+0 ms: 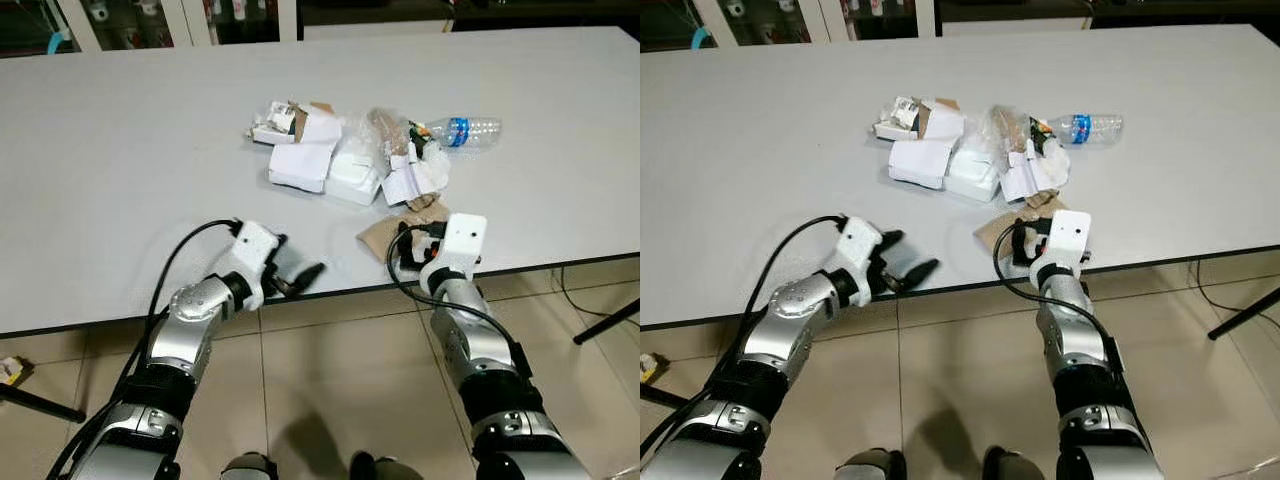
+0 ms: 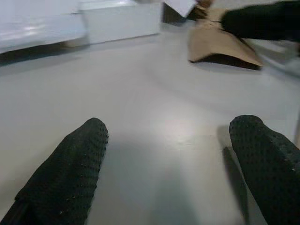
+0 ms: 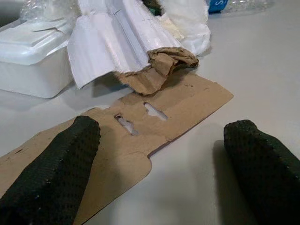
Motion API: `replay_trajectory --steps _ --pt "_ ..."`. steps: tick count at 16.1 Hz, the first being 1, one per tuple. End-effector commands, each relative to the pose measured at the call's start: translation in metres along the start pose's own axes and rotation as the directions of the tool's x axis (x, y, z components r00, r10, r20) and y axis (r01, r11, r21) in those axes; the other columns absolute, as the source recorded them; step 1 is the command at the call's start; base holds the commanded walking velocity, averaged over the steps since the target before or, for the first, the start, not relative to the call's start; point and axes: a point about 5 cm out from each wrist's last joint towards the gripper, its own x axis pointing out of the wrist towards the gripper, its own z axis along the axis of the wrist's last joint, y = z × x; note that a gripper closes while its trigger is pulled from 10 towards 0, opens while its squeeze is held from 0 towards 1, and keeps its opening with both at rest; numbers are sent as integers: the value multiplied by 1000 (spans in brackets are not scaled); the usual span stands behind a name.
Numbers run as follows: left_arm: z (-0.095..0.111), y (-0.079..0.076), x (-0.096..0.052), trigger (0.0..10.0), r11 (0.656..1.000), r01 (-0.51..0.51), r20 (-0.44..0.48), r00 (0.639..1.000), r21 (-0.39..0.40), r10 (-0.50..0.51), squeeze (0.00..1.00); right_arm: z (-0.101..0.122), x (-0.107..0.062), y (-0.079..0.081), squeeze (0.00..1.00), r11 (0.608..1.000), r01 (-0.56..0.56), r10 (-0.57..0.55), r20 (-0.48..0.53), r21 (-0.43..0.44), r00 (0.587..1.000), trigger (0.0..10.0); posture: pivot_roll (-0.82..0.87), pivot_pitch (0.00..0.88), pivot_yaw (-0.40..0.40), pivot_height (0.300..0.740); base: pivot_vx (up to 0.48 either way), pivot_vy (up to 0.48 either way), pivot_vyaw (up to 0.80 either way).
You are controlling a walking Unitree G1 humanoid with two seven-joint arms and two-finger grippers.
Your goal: Picking trash to rubbish bin
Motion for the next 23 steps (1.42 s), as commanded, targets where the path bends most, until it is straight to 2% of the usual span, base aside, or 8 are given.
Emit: replay_trajectory --steps 1,2,4,5,6,9,14,23 --pt "-6 -4 -2 10000 1000 28 -34 999 1 -28 0 2 1 -4 0 999 37 -37 2 20 999 10000 294 177 2 740 0 0 0" --pt "-6 -4 -3 10000 1000 29 -34 999 0 -29 0 4 2 -3 0 999 38 -38 9 24 999 10000 294 177 2 740 0 0 0" --pt "-7 -8 -2 10000 998 62 -45 997 -12 -63 0 -2 6 11 0 1000 -3 4 -36 11 999 10000 293 177 4 740 0 0 0" --pt "-7 -9 -2 10000 998 69 -45 997 -13 -70 0 -7 6 14 0 999 -8 10 -61 31 998 4078 293 177 4 740 0 0 0" --pt "-7 -10 -2 10000 997 77 -46 996 -15 -77 0 -15 6 18 0 997 -19 27 -104 77 994 0 293 177 4 740 0 0 0" --pt "-8 -11 -5 10000 997 75 -50 996 -22 -76 0 -28 2 21 0 990 -28 50 -157 142 986 0 306 172 -1 740 0 0 0" --pt "-9 -13 -6 10000 996 85 -60 994 -26 -86 0 -37 0 18 0 991 -25 51 -199 133 979 0 302 174 1 740 0 0 0" --pt "-9 -15 -4 10000 996 82 -63 994 -37 -84 0 -39 -1 13 0 991 -15 42 -202 132 978 0 296 169 1 740 0 0 0"
